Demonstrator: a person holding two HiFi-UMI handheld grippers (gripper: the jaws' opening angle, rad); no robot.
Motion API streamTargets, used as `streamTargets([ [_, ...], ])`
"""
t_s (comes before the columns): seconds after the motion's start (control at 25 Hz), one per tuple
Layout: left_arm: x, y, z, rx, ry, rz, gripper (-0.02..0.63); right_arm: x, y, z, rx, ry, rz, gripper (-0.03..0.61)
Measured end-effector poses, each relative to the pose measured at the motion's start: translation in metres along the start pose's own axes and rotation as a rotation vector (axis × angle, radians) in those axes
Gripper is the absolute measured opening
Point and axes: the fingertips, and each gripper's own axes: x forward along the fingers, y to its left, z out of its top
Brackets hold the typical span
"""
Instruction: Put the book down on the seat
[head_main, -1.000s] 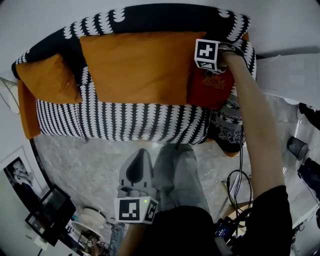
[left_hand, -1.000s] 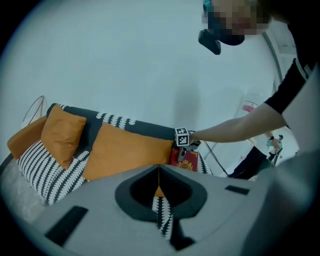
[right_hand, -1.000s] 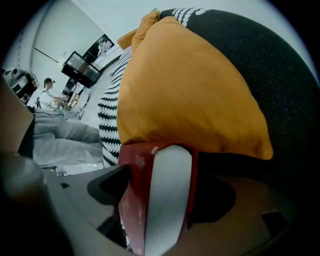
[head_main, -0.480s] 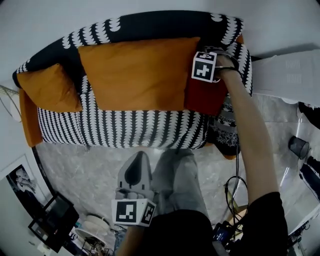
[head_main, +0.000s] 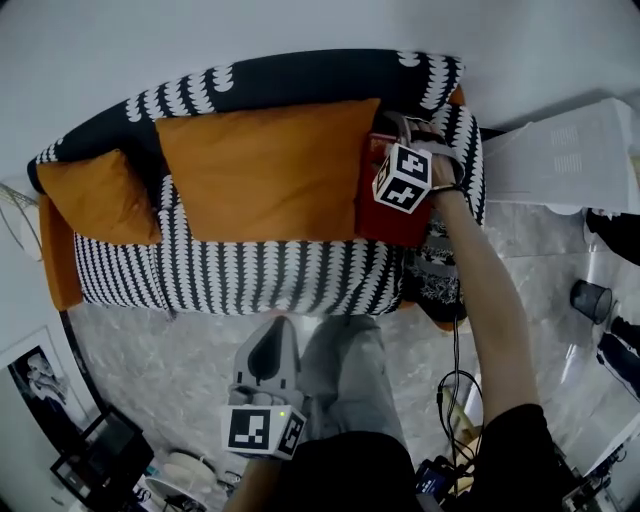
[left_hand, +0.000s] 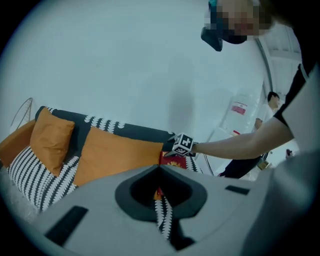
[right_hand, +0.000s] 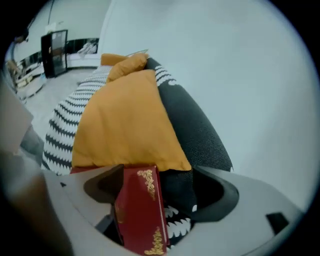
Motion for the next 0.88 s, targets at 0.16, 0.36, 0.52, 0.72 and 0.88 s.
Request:
streamTargets([
  [0.16,-0.004,-0.010,0.002,0.007,-0.014,-0.019,0.012,-0.033,0.003,0.018,0.241,-0.126,0.008,0.439],
  [0.36,-0.012,-0.029,0.004,0.019,-0.041,-0.055,0.012,-0.095,0.009,0.020,0.422,-0.193,-0.143,0.091],
  [0.52,-0.025,-0.047,0.012,0.017,-0.070,-0.089,0.012,-0.151,0.022,0.021,0.569,-0.245,-0.202,0.083],
  [0.72,-0.048,-0.070,0.029,0.028,-0.127,-0.127,0.012,-0.238,0.048,0.016,0.818,-0.301,-0.283,0.038],
  [0.88,-0.066,-0.082,0.038,0.054,-0.145,-0.154,0.012,-0.299,0.075,0.022,0.893,-0.333,-0.302,0.032],
])
